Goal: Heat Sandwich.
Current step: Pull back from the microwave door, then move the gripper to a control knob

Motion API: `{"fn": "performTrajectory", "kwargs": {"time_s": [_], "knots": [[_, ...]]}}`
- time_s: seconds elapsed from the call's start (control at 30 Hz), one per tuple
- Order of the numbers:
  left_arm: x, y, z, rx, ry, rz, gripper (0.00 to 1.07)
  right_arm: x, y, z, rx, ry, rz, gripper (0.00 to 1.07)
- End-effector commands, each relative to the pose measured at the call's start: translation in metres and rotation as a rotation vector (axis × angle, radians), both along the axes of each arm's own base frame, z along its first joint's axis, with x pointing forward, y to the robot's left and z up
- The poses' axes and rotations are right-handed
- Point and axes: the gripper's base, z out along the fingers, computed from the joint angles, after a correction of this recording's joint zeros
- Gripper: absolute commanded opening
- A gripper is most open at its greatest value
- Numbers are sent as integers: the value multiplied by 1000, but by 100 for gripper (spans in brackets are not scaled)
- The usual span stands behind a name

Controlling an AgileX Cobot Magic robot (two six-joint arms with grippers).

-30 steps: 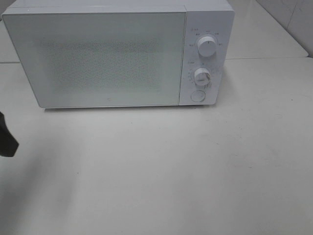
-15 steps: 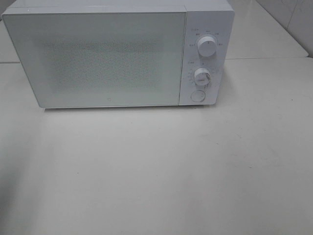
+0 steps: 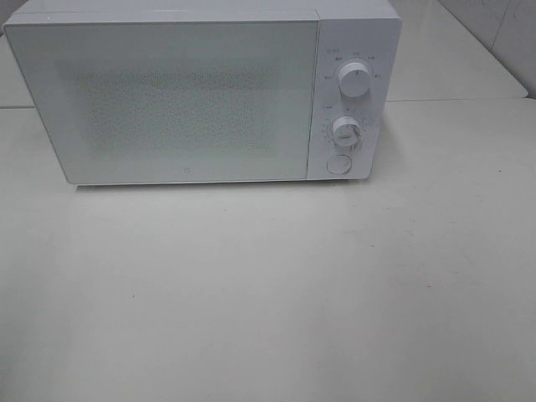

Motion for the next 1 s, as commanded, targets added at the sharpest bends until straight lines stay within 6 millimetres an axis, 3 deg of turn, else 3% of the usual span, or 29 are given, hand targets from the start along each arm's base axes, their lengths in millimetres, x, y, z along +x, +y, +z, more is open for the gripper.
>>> {"fn": "performTrajectory", "kwargs": {"time_s": [0.03,0.17,0.4,0.6,1.0], "knots": [[-5,0,-2,3,-28,5,101,-3,0,0,5,-35,-9,76],[-23,-1,-2,12,-173,4,101,-3,0,0,5,-35,-9,76],[-32,-2,-6,20,-313,-46,101,-3,0,0,5,-35,-9,76],[-53,-2,-4,24,-449,-46,101,-3,0,0,5,-35,-9,76],[-54,-2,-4,19,-456,-42,101,-2,0,0,6,-25,-9,76]]}}
